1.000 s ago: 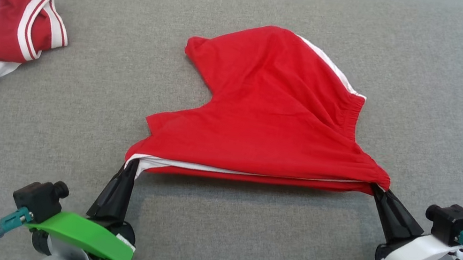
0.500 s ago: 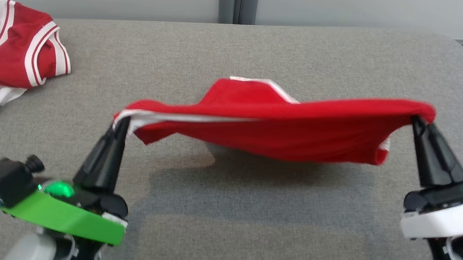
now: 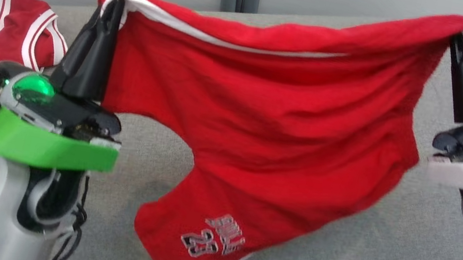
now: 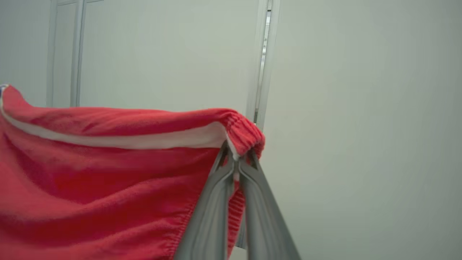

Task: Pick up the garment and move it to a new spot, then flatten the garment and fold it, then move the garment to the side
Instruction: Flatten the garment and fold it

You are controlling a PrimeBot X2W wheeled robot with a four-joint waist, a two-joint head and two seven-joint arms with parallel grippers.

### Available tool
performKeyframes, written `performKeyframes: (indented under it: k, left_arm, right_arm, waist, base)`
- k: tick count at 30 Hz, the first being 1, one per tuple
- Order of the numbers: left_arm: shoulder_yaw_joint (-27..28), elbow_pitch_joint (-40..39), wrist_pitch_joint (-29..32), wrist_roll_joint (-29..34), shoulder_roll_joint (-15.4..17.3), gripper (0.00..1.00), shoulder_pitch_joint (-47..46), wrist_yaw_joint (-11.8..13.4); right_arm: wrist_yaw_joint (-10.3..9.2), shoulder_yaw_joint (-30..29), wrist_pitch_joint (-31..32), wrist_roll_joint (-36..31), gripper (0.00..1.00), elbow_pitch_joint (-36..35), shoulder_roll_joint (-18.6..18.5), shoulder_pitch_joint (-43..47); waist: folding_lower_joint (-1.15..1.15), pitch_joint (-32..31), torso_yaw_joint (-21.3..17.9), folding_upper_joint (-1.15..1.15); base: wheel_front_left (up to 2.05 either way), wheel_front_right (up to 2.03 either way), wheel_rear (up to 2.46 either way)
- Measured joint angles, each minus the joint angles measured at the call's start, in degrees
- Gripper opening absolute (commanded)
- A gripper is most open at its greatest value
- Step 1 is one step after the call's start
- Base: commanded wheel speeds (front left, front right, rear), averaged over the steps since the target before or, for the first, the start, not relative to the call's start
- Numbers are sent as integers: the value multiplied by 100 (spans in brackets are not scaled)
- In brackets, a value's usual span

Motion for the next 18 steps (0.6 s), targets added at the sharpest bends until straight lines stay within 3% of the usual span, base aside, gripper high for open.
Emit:
performKeyframes:
  k: [5, 10, 14, 18]
  left_arm:
    - [472, 890, 281, -80, 18, 0, -1064, 308]
    - [803, 866, 167, -89, -79, 0, -2594, 386]
    - [472, 927, 210, -244, -218, 0, -2740, 287]
    - [181, 1191, 293, -426, -267, 0, -1764, 250]
  right_arm:
    - [19, 308, 476, -53, 0, 690, 75, -1487]
    - [48, -4, 420, -366, 0, 759, 137, -3073]
    - [48, -34, 416, -328, 0, 1304, 30, -3100]
    - [52, 494, 561, -270, 0, 1979, 10, -2401]
  waist:
    - [0, 288, 50, 0]
    - [0, 563, 161, 0]
    - [0, 733, 281, 0]
    - [0, 921, 355, 0]
  base:
    - [0, 0, 0]
    - [0, 0, 0]
    - [0, 0, 0]
    - [0, 0, 0]
